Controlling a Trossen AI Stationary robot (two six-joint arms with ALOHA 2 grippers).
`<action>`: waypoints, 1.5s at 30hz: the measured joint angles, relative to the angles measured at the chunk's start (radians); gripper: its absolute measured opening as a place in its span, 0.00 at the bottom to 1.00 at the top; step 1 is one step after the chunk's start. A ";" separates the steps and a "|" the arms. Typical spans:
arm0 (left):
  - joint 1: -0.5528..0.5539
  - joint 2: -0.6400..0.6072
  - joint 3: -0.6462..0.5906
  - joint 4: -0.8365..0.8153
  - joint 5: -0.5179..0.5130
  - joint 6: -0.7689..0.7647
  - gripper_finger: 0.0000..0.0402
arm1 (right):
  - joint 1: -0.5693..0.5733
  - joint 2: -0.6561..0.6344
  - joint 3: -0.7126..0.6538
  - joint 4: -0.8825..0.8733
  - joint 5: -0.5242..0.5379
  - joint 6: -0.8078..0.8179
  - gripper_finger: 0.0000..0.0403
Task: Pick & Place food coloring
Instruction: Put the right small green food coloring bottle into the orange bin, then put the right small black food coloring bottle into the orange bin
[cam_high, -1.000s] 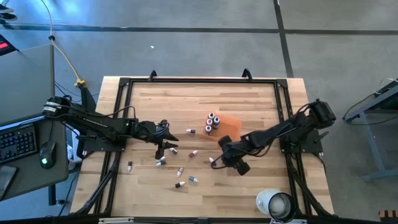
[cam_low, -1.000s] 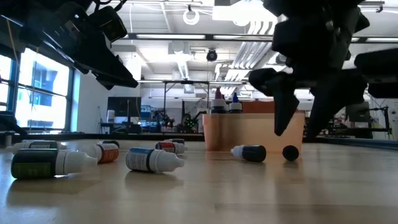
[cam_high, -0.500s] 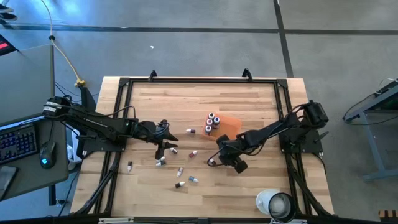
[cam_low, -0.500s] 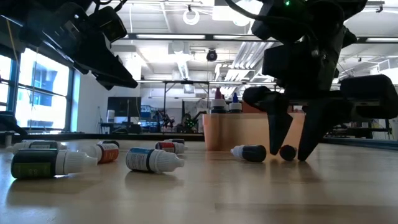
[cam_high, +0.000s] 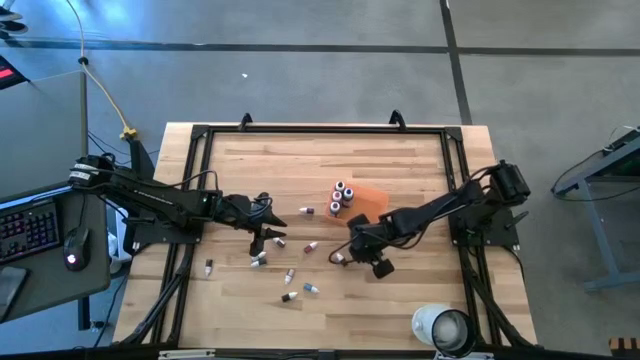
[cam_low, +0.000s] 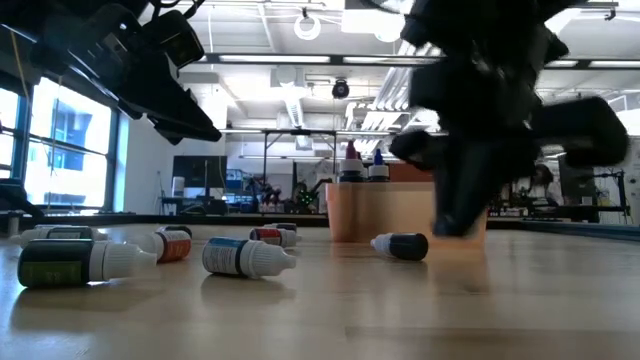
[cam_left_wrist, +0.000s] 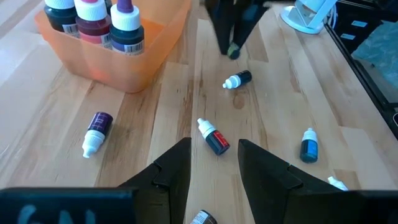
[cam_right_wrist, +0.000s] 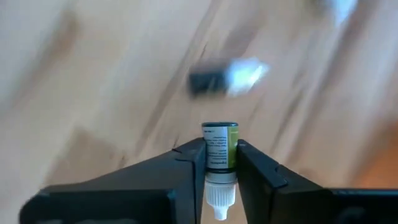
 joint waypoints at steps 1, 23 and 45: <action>0.000 0.000 0.000 0.000 0.000 0.000 0.33 | 0.000 -0.012 0.021 -0.007 0.014 0.010 0.17; 0.000 0.000 0.000 0.000 0.028 0.000 0.33 | -0.190 -0.078 0.076 -0.304 0.306 0.251 0.25; 0.000 0.000 0.000 -0.005 -0.099 -0.063 0.33 | -0.100 -0.062 0.299 -0.232 0.264 0.652 0.32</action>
